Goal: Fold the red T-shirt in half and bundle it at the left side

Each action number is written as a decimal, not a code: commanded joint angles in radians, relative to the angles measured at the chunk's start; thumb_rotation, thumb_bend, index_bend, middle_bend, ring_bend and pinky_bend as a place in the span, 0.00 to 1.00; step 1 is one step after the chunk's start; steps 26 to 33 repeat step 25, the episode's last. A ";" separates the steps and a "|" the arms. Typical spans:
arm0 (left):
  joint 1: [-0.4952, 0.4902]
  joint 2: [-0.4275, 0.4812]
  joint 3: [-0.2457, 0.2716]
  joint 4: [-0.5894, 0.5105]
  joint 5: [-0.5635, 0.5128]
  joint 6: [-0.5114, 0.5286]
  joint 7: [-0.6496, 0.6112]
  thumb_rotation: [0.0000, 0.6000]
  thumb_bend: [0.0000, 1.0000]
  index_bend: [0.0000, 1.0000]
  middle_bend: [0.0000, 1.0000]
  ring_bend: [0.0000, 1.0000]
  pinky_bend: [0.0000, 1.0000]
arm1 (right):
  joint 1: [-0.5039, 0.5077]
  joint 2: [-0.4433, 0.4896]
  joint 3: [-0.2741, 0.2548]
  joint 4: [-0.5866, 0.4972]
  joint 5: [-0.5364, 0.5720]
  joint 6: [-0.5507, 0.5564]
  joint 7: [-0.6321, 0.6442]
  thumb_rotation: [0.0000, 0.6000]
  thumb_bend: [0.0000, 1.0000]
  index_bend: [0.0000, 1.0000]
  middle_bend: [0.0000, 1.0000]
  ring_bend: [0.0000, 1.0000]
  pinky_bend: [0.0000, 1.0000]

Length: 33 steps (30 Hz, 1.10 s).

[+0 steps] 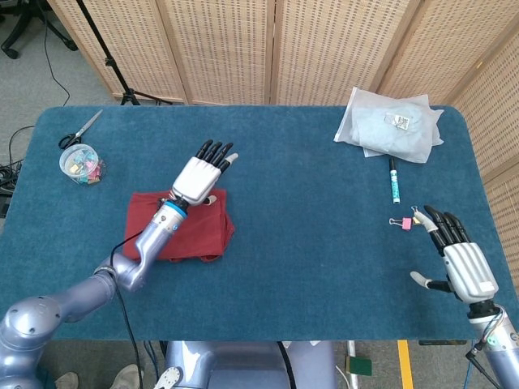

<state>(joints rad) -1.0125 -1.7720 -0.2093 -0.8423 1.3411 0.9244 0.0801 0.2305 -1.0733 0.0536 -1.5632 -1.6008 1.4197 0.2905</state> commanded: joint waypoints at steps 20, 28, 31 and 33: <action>0.604 0.641 0.155 -0.697 0.005 0.485 -0.200 1.00 0.00 0.00 0.00 0.00 0.00 | -0.024 -0.001 0.017 -0.009 -0.009 0.069 -0.049 1.00 0.00 0.00 0.00 0.00 0.00; 0.754 0.636 0.208 -0.672 0.000 0.612 -0.248 1.00 0.00 0.00 0.00 0.00 0.00 | -0.038 -0.001 0.032 -0.006 -0.003 0.109 -0.075 1.00 0.00 0.00 0.00 0.00 0.00; 0.754 0.636 0.208 -0.672 0.000 0.612 -0.248 1.00 0.00 0.00 0.00 0.00 0.00 | -0.038 -0.001 0.032 -0.006 -0.003 0.109 -0.075 1.00 0.00 0.00 0.00 0.00 0.00; 0.754 0.636 0.208 -0.672 0.000 0.612 -0.248 1.00 0.00 0.00 0.00 0.00 0.00 | -0.038 -0.001 0.032 -0.006 -0.003 0.109 -0.075 1.00 0.00 0.00 0.00 0.00 0.00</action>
